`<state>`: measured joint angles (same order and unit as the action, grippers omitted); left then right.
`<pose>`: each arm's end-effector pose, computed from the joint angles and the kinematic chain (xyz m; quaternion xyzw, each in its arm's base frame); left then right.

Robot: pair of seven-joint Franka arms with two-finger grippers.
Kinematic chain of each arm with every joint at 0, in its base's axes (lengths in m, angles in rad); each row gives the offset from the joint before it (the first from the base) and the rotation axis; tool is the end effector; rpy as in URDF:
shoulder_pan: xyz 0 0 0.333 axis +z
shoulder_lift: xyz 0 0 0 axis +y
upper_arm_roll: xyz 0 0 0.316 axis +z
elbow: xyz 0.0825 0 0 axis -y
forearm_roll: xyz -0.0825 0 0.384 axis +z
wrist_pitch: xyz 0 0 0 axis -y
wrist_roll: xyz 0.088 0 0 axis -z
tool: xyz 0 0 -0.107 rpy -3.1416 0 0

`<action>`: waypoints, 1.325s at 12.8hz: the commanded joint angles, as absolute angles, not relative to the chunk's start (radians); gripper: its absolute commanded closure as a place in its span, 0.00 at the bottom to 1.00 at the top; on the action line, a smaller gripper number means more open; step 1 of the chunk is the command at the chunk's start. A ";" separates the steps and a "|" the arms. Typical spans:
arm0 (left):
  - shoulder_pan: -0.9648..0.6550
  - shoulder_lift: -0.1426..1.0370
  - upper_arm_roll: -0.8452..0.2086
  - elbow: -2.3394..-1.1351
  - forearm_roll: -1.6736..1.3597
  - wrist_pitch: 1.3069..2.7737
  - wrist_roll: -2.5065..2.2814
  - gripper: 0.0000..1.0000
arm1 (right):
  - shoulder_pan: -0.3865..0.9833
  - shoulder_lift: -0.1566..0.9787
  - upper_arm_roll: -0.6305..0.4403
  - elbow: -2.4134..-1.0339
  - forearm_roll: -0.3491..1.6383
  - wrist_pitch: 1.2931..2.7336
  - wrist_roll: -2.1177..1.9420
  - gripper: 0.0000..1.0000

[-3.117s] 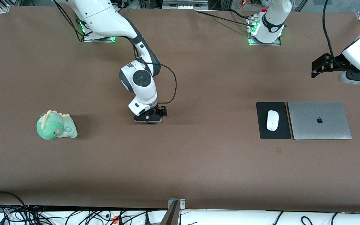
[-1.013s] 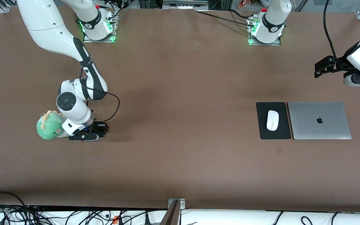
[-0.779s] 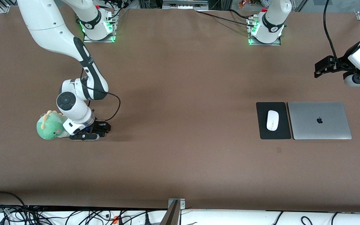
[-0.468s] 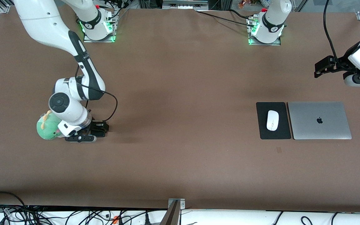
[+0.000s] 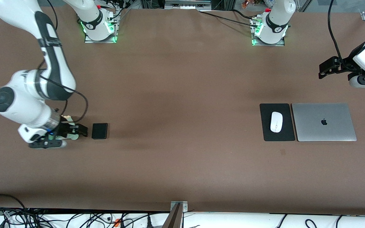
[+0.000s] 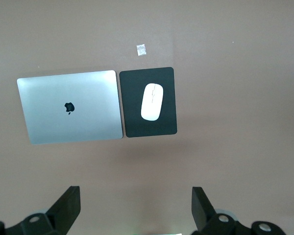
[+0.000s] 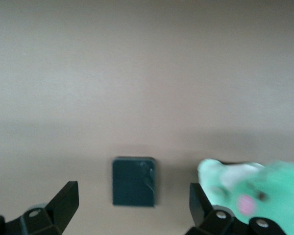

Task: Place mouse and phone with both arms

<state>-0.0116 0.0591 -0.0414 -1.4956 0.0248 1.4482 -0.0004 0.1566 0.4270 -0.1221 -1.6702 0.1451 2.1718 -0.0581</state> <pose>0.5592 -0.0260 0.6166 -0.9982 0.0254 0.0529 0.0126 0.6742 0.0379 0.3666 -0.9985 -0.0140 -0.0398 0.0359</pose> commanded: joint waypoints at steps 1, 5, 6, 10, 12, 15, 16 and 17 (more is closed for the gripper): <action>-0.014 0.060 -0.035 -1.479 0.002 1.439 -0.009 0.00 | 0.149 0.283 -0.170 -1.686 0.166 1.986 -0.092 0.00; -0.014 0.060 -0.035 -1.479 0.002 1.439 -0.006 0.00 | 0.149 0.140 -0.209 -1.684 0.132 1.804 -0.084 0.00; -0.014 0.060 -0.035 -1.479 0.002 1.439 -0.006 0.00 | 0.146 0.118 -0.206 -1.683 0.079 1.783 -0.080 0.00; -0.014 0.060 -0.035 -1.479 0.002 1.439 -0.005 0.00 | 0.138 0.052 -0.198 -1.648 -0.008 1.704 -0.080 0.00; -0.014 0.060 -0.035 -1.479 0.002 1.439 -0.005 0.00 | 0.140 0.063 -0.201 -1.576 -0.006 1.689 -0.078 0.00; -0.014 0.061 -0.035 -1.479 0.002 1.439 -0.005 0.00 | 0.140 0.064 -0.202 -1.549 -0.002 1.683 -0.078 0.00; -0.014 0.061 -0.035 -1.479 0.002 1.439 -0.005 0.00 | 0.140 0.063 -0.201 -1.549 -0.003 1.683 -0.078 0.00; -0.014 0.061 -0.035 -1.479 0.002 1.439 -0.005 0.00 | 0.141 0.061 -0.199 -1.549 -0.002 1.683 -0.077 0.00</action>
